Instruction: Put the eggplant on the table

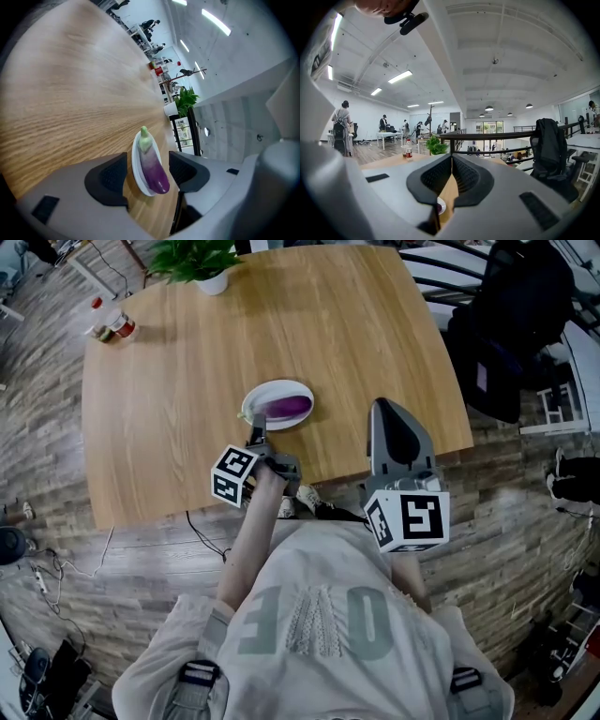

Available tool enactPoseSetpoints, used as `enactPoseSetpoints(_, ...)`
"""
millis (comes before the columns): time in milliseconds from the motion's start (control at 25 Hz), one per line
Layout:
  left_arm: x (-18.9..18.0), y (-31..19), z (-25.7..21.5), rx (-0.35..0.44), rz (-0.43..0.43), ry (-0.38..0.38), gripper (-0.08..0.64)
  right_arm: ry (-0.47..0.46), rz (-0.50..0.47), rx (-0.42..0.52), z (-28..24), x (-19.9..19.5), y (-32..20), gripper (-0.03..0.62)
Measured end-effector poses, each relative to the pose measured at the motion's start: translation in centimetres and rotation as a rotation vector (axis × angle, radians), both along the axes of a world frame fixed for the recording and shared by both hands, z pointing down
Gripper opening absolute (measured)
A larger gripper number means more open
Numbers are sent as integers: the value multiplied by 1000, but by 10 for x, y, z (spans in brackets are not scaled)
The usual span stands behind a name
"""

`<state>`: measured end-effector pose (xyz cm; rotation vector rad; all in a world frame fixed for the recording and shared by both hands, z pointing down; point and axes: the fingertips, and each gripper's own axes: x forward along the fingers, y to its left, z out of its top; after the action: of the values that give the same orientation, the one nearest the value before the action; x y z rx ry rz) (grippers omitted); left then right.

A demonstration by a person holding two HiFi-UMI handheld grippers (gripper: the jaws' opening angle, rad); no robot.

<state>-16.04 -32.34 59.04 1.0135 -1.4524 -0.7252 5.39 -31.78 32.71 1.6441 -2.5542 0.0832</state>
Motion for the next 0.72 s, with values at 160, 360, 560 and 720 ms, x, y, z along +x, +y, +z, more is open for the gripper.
enactPoseSetpoints(160,-12,-5,-30,50,10,-146,278,-14,-6,-8,1,-4,-1,18)
enactPoseSetpoints(360,-41,-19,-116,246,9,-470,279,-20,-26,15,-6,-13,-3,18)
enactPoseSetpoints(560,-50,-11,-269,578,-33,-1035,279,-32,-51,56,-18,-22,-11,18)
enactPoseSetpoints(720,-32,15,-366,740,-74,-1406,279,-59,-72,101,-35,-31,-17,18)
